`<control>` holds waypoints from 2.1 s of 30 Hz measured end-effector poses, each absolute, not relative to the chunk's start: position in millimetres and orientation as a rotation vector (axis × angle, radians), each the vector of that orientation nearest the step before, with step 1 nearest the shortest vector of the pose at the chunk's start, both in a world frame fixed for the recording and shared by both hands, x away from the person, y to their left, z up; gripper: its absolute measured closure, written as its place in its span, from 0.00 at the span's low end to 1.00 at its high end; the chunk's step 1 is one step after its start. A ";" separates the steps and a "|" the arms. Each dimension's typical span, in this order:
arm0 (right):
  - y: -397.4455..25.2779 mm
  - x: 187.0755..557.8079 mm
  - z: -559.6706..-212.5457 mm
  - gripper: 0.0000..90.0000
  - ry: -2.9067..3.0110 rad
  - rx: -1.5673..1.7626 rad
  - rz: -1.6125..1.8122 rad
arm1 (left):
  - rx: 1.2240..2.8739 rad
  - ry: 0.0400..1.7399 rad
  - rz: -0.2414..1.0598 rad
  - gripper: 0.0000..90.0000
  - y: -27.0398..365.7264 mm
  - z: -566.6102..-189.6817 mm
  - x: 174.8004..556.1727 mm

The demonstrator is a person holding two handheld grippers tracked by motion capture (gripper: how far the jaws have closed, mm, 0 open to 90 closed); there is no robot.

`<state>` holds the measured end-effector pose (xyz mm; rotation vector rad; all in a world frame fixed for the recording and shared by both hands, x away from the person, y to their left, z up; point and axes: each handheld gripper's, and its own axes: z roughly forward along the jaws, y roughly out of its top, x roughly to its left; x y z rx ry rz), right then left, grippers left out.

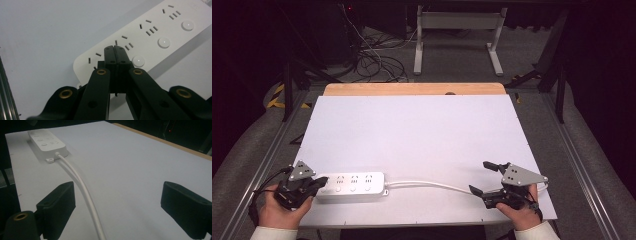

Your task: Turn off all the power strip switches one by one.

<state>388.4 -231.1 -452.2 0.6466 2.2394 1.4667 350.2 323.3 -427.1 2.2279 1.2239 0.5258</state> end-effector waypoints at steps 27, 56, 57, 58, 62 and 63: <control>-229.5 387.9 -452.8 0.14 2.246 0.643 1.462 | 2.257 1.097 0.476 1.00 288.8 -426.3 357.1; -229.7 387.9 -452.9 0.14 2.249 0.640 1.460 | 2.355 1.172 0.421 1.00 290.7 -440.6 361.4; -229.7 387.9 -452.9 0.14 2.249 0.640 1.460 | 2.355 1.172 0.421 1.00 290.7 -440.6 361.4; -229.7 387.8 -452.8 0.14 2.248 0.641 1.461 | 2.356 1.173 0.419 1.00 290.9 -441.4 361.6; -230.1 387.7 -452.7 0.14 2.247 0.639 1.464 | 2.358 1.169 0.417 1.00 291.3 -442.6 361.3; -230.1 387.6 -452.6 0.14 2.247 0.638 1.465 | 2.358 1.171 0.423 1.00 291.1 -443.4 361.3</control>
